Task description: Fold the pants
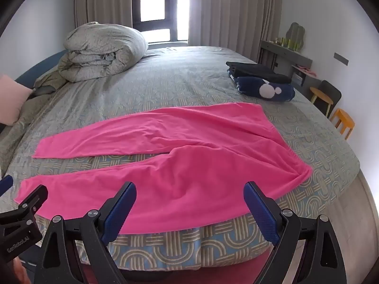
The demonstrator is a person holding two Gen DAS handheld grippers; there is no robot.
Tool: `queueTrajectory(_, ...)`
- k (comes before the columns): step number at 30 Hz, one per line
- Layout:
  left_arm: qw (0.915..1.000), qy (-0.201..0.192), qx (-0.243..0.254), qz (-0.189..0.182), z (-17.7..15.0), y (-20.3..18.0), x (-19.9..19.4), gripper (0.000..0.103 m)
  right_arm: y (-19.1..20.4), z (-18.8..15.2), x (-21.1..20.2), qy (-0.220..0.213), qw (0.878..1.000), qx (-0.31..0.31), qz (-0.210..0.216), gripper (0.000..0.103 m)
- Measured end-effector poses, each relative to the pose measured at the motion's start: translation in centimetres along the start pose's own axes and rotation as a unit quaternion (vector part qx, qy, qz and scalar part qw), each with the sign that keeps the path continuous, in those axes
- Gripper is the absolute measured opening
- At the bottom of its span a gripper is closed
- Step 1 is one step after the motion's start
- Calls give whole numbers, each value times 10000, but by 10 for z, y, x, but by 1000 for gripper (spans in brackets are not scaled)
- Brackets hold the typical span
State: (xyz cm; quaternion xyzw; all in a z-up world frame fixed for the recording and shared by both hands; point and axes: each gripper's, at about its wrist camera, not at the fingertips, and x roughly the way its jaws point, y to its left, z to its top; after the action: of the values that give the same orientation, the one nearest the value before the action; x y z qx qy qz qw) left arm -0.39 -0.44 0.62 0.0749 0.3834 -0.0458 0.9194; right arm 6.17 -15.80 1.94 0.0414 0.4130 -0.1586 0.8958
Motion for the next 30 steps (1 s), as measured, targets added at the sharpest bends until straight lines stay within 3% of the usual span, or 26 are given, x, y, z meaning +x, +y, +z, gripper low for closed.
queueTrajectory(30, 9999, 80, 57, -81, -7, -11, -1, 101, -10, -8, 2, 184, 9997, 42, 144, 93)
